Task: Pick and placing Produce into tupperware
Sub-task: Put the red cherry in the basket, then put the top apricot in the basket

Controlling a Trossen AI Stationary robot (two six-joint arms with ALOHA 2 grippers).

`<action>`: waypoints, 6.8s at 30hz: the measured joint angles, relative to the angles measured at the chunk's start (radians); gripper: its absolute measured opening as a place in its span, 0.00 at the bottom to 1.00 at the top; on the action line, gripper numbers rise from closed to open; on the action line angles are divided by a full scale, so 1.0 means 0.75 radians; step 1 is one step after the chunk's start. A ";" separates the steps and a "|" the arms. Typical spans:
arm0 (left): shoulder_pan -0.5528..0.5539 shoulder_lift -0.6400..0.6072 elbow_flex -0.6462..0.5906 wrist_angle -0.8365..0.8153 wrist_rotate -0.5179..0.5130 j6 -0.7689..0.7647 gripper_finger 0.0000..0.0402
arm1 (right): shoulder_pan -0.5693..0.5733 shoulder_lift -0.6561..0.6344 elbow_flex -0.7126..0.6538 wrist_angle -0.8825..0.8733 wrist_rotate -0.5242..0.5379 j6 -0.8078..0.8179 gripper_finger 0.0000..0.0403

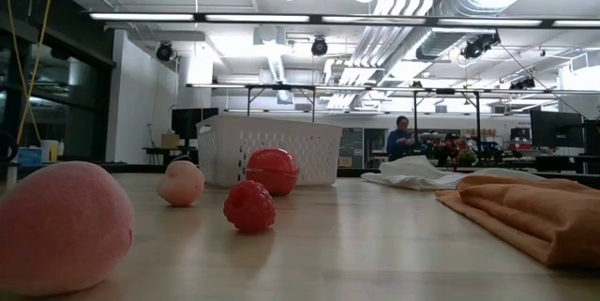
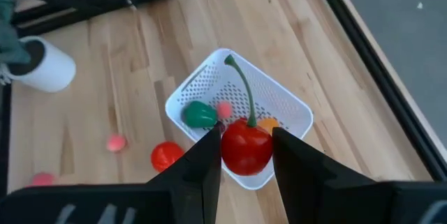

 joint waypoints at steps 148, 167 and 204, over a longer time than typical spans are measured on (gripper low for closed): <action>-0.215 0.000 -0.001 -0.115 -0.136 0.212 0.01 | 0.200 0.227 0.368 -0.397 0.098 -0.118 0.42; -0.216 -0.001 -0.001 -0.054 -0.110 0.213 0.01 | 0.440 0.194 0.368 -0.492 0.351 0.047 0.41; -0.216 0.092 0.000 0.135 -0.100 0.214 0.01 | 0.653 -0.487 -1.229 0.566 0.206 0.650 0.34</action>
